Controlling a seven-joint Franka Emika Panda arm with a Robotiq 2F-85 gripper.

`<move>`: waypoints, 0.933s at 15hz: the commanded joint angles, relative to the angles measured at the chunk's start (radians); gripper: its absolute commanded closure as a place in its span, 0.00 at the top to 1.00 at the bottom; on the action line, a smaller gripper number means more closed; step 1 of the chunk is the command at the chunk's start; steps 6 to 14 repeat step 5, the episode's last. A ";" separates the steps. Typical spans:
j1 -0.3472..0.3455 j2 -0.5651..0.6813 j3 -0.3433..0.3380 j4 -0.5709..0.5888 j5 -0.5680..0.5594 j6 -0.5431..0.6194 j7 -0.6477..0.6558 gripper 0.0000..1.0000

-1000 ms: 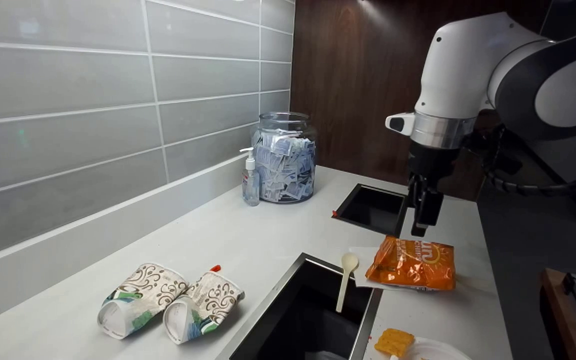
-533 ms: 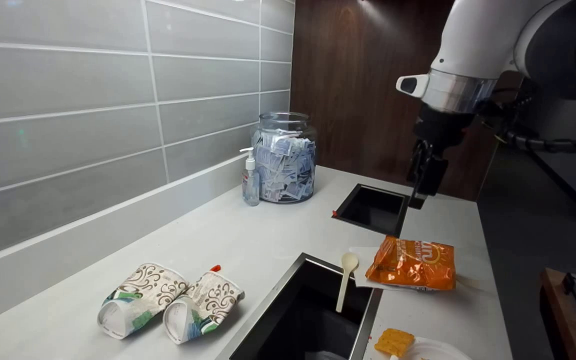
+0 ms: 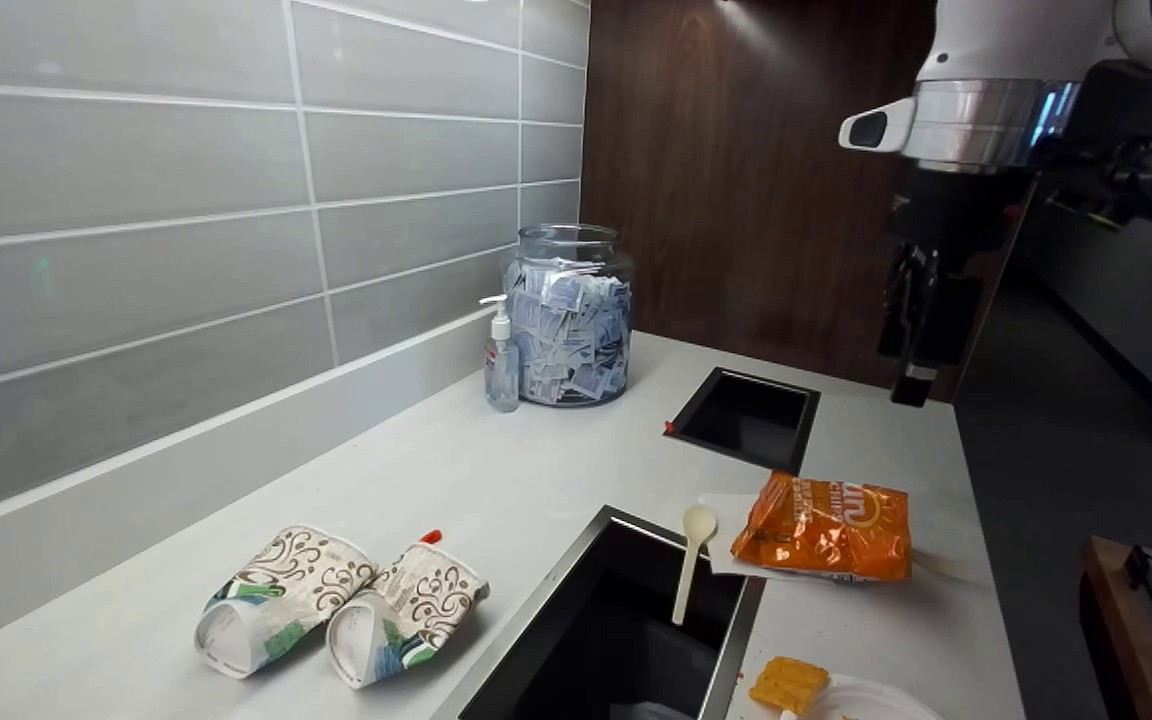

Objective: Pour the snacks in the orange packet on the white plate at the front of the counter.

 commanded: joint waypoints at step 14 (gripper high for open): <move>0.001 -0.004 -0.001 0.003 -0.001 -0.009 0.001 1.00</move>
